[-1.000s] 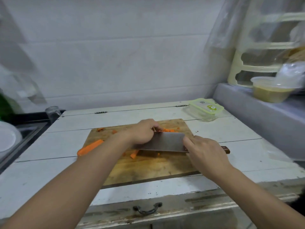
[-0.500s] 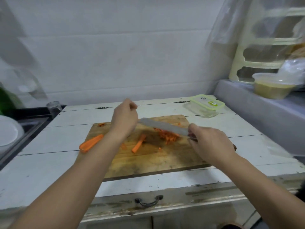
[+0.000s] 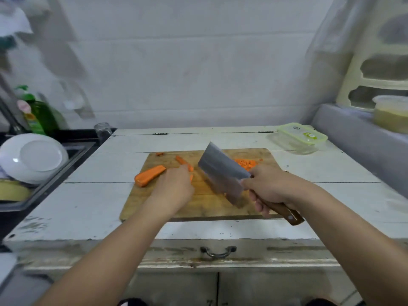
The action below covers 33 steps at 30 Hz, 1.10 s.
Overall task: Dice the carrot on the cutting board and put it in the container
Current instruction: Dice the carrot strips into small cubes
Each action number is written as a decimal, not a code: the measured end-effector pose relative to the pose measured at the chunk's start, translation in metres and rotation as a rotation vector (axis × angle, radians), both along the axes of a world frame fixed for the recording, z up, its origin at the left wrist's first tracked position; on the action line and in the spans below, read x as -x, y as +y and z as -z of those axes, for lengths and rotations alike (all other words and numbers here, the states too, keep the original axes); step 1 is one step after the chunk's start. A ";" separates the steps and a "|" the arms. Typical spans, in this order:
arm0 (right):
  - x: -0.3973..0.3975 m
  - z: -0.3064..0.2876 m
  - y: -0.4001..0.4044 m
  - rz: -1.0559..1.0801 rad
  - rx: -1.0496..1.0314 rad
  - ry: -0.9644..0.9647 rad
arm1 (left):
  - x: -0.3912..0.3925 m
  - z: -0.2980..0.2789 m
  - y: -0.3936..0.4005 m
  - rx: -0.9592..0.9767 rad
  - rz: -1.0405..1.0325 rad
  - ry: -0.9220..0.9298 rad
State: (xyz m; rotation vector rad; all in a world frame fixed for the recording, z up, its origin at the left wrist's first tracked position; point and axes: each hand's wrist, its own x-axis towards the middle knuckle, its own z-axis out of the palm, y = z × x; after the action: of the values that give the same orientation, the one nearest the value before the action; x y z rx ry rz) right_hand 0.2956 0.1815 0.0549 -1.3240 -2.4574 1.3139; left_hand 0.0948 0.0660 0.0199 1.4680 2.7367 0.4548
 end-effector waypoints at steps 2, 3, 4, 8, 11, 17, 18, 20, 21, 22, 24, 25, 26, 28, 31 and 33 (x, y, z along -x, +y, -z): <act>0.005 0.003 -0.005 0.002 -0.019 -0.066 | -0.002 0.000 -0.005 -0.003 -0.001 -0.040; 0.005 0.002 -0.005 0.009 -0.041 -0.102 | -0.005 0.003 -0.004 -0.014 0.005 -0.057; 0.003 0.000 -0.003 0.019 -0.073 -0.138 | -0.008 0.007 -0.002 -0.023 0.019 -0.072; -0.015 -0.009 0.016 0.104 -0.171 -0.209 | -0.027 0.016 0.023 -0.043 0.084 -0.131; -0.024 -0.010 0.034 0.138 -0.197 -0.200 | -0.039 0.014 0.050 -0.065 0.111 -0.163; -0.020 -0.004 0.046 0.109 -0.180 -0.089 | 0.011 0.010 0.053 -0.186 0.162 -0.277; -0.018 -0.002 0.045 0.104 -0.173 -0.083 | 0.016 0.011 0.046 -0.180 0.261 -0.219; -0.013 0.001 0.040 0.091 -0.160 -0.098 | 0.014 0.016 0.035 -0.117 0.455 -0.143; -0.011 0.001 0.037 0.083 -0.148 -0.099 | 0.011 0.022 0.034 -0.103 0.513 -0.120; -0.009 0.002 0.035 0.077 -0.133 -0.089 | 0.008 0.029 0.035 -0.118 0.538 -0.101; -0.007 0.000 0.030 0.064 -0.148 -0.086 | -0.001 0.040 0.042 -0.194 0.529 -0.072; -0.006 -0.002 0.027 0.054 -0.182 -0.106 | -0.006 0.043 0.046 -0.225 0.507 -0.045; -0.006 -0.006 0.025 0.045 -0.229 -0.127 | -0.012 0.045 0.049 -0.237 0.478 -0.005; -0.006 -0.012 0.022 0.035 -0.335 -0.157 | -0.020 0.047 0.051 -0.266 0.444 0.064; -0.006 -0.018 0.017 0.033 -0.462 -0.178 | -0.019 0.048 0.041 -0.268 0.485 0.061; -0.006 -0.019 0.014 0.024 -0.518 -0.195 | -0.012 0.046 0.033 -0.186 0.545 0.030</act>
State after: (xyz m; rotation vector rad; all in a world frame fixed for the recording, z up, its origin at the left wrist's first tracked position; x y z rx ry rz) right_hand 0.3014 0.1950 0.0739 -1.3757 -2.6326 0.4954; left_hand 0.1070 0.0986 -0.0264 2.1742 2.2112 0.6703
